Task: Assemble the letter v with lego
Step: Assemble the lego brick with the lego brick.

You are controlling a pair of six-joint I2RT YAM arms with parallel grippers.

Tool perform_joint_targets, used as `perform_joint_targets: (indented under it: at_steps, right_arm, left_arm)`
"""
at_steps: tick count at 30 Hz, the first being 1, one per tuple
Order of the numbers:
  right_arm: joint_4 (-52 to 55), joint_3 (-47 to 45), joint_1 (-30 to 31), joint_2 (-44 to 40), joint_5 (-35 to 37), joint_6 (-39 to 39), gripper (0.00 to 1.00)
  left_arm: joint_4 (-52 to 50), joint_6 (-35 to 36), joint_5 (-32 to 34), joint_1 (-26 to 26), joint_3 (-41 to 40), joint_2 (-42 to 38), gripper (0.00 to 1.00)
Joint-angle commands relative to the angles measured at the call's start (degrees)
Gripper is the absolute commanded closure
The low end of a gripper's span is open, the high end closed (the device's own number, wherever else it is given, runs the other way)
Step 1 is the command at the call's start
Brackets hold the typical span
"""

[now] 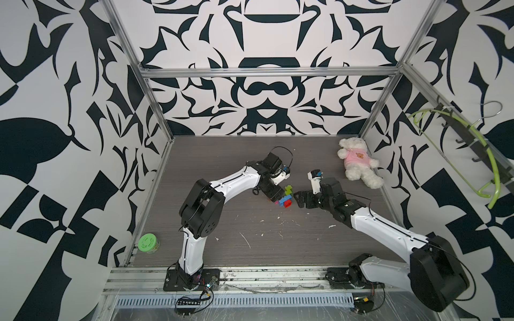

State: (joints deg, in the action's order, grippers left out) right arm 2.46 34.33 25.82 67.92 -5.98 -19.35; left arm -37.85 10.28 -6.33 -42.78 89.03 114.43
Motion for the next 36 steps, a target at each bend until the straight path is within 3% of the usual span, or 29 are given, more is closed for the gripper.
perform_joint_targets:
  at_steps: [1,11,20,27,36]
  right_arm:
    - [0.3,0.1,-0.3,-1.6,1.4,0.2,0.05]
    - [0.6,-0.1,-0.7,-1.5,1.3,0.5,0.05]
    - [0.7,-0.5,-0.7,-2.0,1.3,0.8,0.05]
    - [0.2,-0.5,-0.8,-1.5,0.4,0.8,0.05]
    - [-2.4,0.9,-0.8,5.3,-2.0,-2.2,0.07]
  left_arm:
    - [-4.2,3.1,1.9,0.2,1.3,2.5,0.30]
    - [-3.6,1.9,1.8,-0.2,2.1,4.5,0.30]
    - [-3.9,2.4,3.9,-0.5,3.5,6.6,0.38]
    - [-3.7,3.4,3.9,-0.6,3.9,7.0,0.36]
    - [-3.2,3.9,2.3,-0.6,3.9,7.5,0.35]
